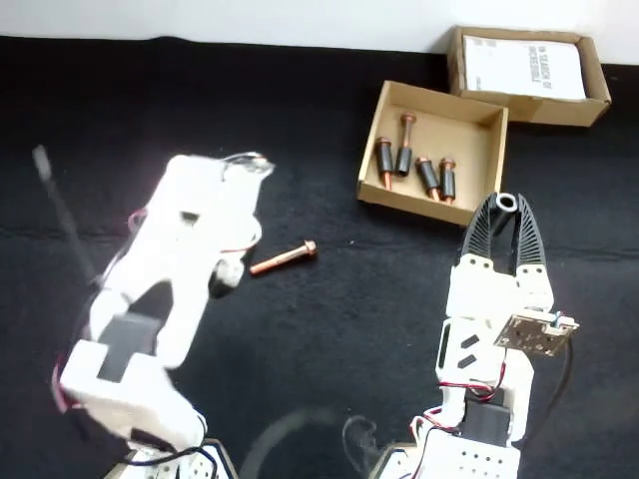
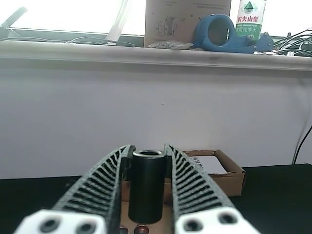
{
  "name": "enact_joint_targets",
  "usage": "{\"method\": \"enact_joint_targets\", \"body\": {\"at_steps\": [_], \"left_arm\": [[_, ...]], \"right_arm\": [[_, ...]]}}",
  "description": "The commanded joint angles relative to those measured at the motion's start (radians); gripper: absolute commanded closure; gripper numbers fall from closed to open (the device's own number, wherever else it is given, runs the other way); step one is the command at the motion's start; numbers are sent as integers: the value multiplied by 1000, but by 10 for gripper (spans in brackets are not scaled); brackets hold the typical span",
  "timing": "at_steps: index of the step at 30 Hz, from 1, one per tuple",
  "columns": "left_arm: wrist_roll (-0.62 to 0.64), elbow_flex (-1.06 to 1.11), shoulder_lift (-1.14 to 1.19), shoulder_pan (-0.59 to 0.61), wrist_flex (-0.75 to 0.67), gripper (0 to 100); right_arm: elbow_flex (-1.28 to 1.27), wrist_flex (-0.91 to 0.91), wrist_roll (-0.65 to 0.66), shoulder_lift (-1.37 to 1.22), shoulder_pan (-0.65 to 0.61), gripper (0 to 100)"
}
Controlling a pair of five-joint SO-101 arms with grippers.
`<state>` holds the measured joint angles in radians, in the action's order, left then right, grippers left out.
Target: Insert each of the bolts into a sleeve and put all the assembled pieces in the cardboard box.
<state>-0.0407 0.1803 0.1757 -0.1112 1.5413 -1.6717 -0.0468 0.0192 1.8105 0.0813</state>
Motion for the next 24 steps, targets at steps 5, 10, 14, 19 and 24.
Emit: {"method": "enact_joint_targets", "body": {"at_steps": [5,10,14,19,24], "left_arm": [[-374,-282,137,-179,72,991],[-526,-357,139,-231,71,989],[-603,-389,148,-228,64,936],[-608,-392,182,-226,23,834],[-609,-429,317,-189,-15,832]], "right_arm": [[-134,-44,5,5,-1,992],[-133,-42,5,5,1,992],[-133,-42,3,5,22,992],[-133,-44,3,4,50,992],[-133,-44,3,4,47,992]]}}
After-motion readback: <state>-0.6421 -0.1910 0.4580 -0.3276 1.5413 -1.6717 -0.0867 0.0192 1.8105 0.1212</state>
